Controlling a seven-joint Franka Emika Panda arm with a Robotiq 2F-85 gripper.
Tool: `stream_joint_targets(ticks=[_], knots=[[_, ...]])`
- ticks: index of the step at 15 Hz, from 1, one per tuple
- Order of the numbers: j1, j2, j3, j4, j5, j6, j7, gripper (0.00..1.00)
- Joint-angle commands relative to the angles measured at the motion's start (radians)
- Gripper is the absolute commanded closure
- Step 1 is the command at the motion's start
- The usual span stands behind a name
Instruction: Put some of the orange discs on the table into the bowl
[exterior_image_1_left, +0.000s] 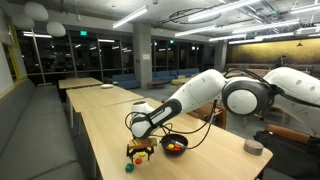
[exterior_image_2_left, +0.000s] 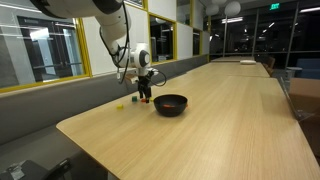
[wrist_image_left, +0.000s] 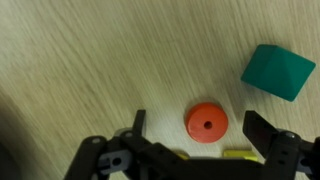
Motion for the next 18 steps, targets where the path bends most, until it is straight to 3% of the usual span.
stream_joint_targets(ticks=[1, 2, 9, 11, 18], knots=[[0.017, 0.04, -0.022, 0.08, 0.006, -0.044, -0.005, 0.25], [0.018, 0.043, -0.022, 0.084, 0.005, -0.05, -0.009, 0.26], [0.021, 0.038, -0.03, 0.104, -0.002, -0.101, -0.011, 0.79], [0.02, 0.031, -0.033, 0.097, -0.005, -0.109, -0.011, 0.75], [0.013, -0.035, -0.06, 0.042, -0.015, -0.11, -0.014, 0.75]])
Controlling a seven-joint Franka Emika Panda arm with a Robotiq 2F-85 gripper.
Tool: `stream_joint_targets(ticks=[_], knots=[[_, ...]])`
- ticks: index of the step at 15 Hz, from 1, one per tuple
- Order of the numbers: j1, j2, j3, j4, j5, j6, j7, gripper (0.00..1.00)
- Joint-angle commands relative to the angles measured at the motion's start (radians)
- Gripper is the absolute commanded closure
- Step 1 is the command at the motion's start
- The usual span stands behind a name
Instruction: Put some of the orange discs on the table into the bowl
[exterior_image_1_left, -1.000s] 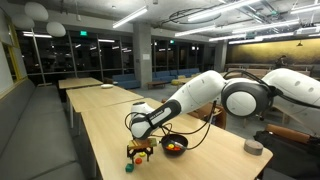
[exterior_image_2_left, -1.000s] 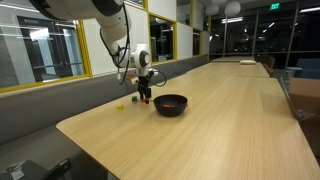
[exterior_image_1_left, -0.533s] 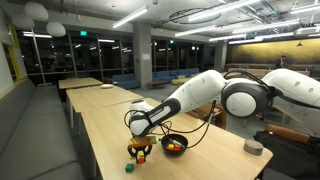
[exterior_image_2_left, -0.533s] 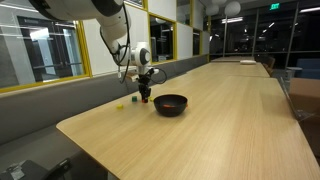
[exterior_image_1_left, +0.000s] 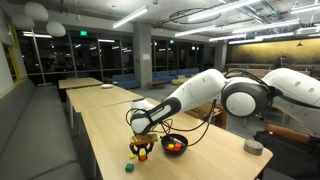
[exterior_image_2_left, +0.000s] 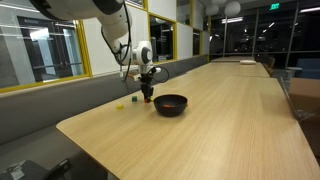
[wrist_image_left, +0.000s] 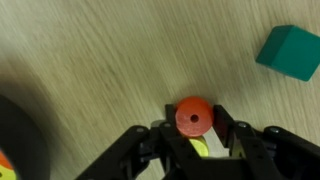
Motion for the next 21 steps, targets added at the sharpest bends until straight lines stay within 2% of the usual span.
stream_joint_targets(ticks=[1, 6, 15, 21], knots=[[0.003, -0.06, -0.027, -0.029, -0.015, -0.021, -0.01, 0.75], [0.002, -0.143, -0.06, -0.088, -0.04, -0.022, -0.012, 0.75], [-0.001, -0.278, -0.122, -0.212, -0.188, -0.199, -0.02, 0.76], [-0.023, -0.296, -0.124, -0.271, -0.255, -0.272, -0.031, 0.76]])
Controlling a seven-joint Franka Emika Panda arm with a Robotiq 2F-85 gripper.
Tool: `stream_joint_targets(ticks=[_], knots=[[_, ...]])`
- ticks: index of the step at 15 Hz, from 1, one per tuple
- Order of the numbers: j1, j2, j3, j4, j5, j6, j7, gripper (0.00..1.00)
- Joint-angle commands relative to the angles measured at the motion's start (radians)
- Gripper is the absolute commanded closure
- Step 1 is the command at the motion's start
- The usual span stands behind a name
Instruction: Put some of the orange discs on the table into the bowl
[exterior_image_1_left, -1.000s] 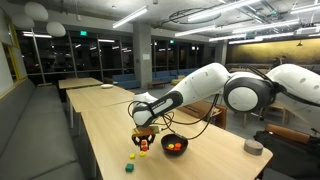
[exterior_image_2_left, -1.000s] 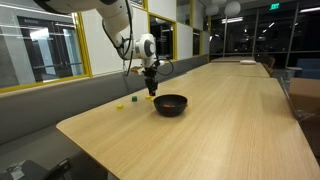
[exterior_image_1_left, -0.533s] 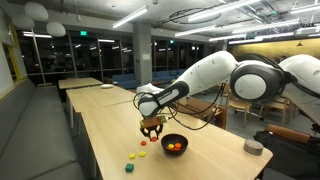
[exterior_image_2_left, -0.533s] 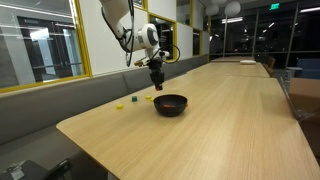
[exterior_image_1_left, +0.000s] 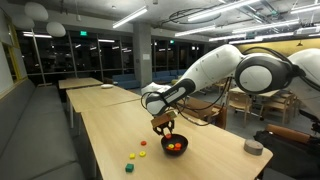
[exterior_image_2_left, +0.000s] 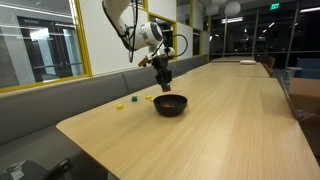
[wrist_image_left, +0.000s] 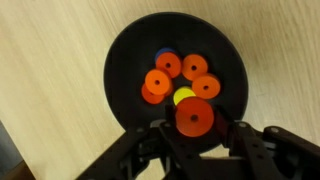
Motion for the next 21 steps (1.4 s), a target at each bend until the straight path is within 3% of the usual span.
stream_joint_targets(ticks=[1, 3, 4, 6, 9, 21], knots=[[-0.015, -0.034, 0.008, -0.06, -0.031, -0.034, -0.025, 0.76], [-0.028, -0.029, 0.018, -0.076, -0.017, -0.033, -0.042, 0.76], [-0.032, -0.028, 0.021, -0.086, -0.011, -0.024, -0.045, 0.33], [-0.038, -0.029, 0.032, -0.107, 0.001, 0.0, -0.052, 0.28], [-0.044, -0.036, 0.053, -0.123, 0.027, 0.046, -0.046, 0.03], [-0.039, -0.072, 0.13, -0.125, 0.161, 0.231, -0.058, 0.0]])
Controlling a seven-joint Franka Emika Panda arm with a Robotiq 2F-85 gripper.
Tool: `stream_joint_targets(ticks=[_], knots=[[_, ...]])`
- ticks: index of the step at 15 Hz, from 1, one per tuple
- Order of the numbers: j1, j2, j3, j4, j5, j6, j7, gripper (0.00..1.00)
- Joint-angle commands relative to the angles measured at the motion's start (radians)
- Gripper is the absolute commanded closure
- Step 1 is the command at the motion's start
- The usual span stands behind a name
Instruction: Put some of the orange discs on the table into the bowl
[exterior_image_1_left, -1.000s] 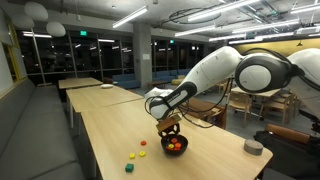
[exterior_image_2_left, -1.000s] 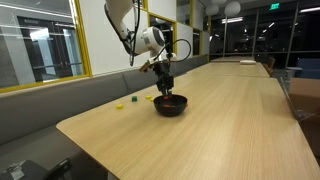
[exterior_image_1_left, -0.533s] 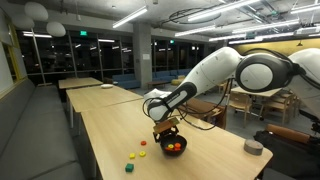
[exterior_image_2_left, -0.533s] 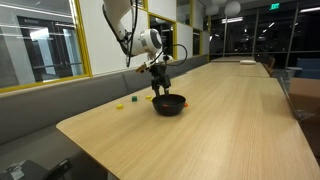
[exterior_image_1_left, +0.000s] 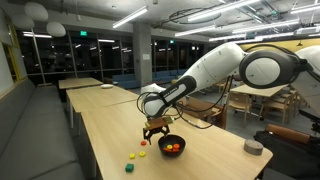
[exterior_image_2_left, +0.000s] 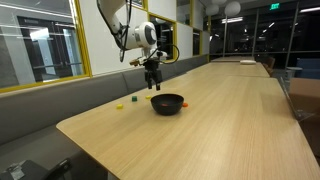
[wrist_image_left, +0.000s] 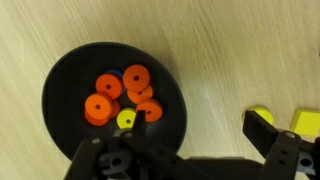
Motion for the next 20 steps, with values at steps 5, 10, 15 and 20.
stream_joint_targets(ticks=[5, 10, 15, 20], knots=[[-0.007, 0.0, 0.058, -0.039, 0.117, 0.122, -0.036, 0.0], [0.006, 0.06, 0.073, 0.0, 0.163, 0.155, -0.035, 0.0], [0.018, 0.124, 0.061, 0.044, 0.158, 0.172, -0.028, 0.0], [0.019, 0.197, 0.048, 0.128, 0.154, 0.157, -0.019, 0.0]])
